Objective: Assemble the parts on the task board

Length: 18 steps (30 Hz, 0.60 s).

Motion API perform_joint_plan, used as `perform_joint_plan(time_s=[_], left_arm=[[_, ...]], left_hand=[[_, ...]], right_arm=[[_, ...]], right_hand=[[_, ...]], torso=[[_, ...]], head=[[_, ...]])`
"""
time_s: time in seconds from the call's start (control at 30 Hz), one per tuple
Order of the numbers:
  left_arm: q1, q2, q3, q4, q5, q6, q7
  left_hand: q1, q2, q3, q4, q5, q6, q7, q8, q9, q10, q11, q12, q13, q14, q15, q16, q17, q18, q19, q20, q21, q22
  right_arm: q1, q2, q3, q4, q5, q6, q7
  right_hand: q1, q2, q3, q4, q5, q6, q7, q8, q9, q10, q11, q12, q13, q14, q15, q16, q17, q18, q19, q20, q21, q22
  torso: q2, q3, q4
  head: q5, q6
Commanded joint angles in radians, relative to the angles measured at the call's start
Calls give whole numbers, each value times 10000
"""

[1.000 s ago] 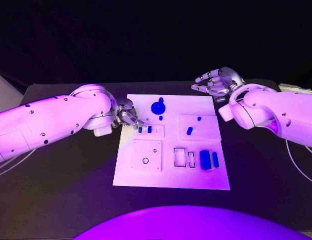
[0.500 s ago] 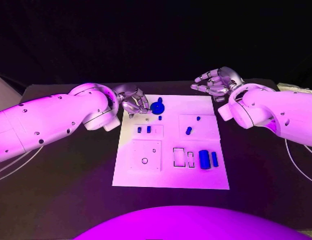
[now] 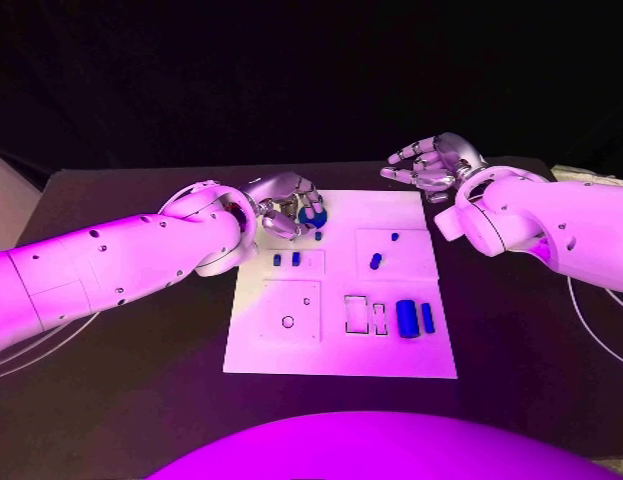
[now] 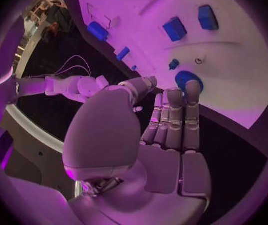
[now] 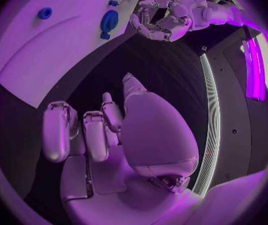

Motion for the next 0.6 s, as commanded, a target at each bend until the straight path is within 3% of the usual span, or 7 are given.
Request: perform_joint_plan(time_s=[0.03, 0.23, 0.6], left_arm=[[-38, 193, -72, -216, -1583, -85, 430], [-66, 522, -261, -565, -2240, 151, 297], [-86, 830, -329, -904, -2662, 396, 88]], left_hand=[[-89, -77, 15, -187, -60, 249, -95, -151, -221, 106, 11, -65, -173, 173, -8, 192, -11, 67, 204, 3, 166, 182], [-150, -110, 67, -381, -73, 535, -181, -354, -531, 143, -23, -147, -423, 204, -35, 394, -178, 67, 198, -16, 258, 261], [-174, -46, 115, -512, -89, 737, -226, -497, -737, 134, -21, -209, -610, 184, -34, 528, -281, 48, 223, -15, 349, 372]], right_arm=[[-6, 17, 2, -5, -35, 88, 166], [-6, 25, 2, 3, -32, 95, 169], [-5, 18, 2, 23, -29, 97, 165]], right_hand=[[-92, -25, 52, 9, 52, -63, -18, 54, 14, -47, -54, -64, -8, 637, -39, -32, 1178, 131, 86, -45, -65, 886], [-93, -17, 58, 8, 56, -63, -19, 57, 14, -39, -54, -56, -1, 638, -39, -32, 1181, 128, 90, -45, -56, 892], [-93, -17, 58, 8, 56, -63, -19, 57, 14, -39, -54, -56, -1, 638, -39, -32, 1181, 128, 90, -45, -56, 892]], torso=[[9, 12, -18], [9, 9, -11], [1, 18, -7]], head=[[-22, 2], [-47, 2], [-98, 2]])
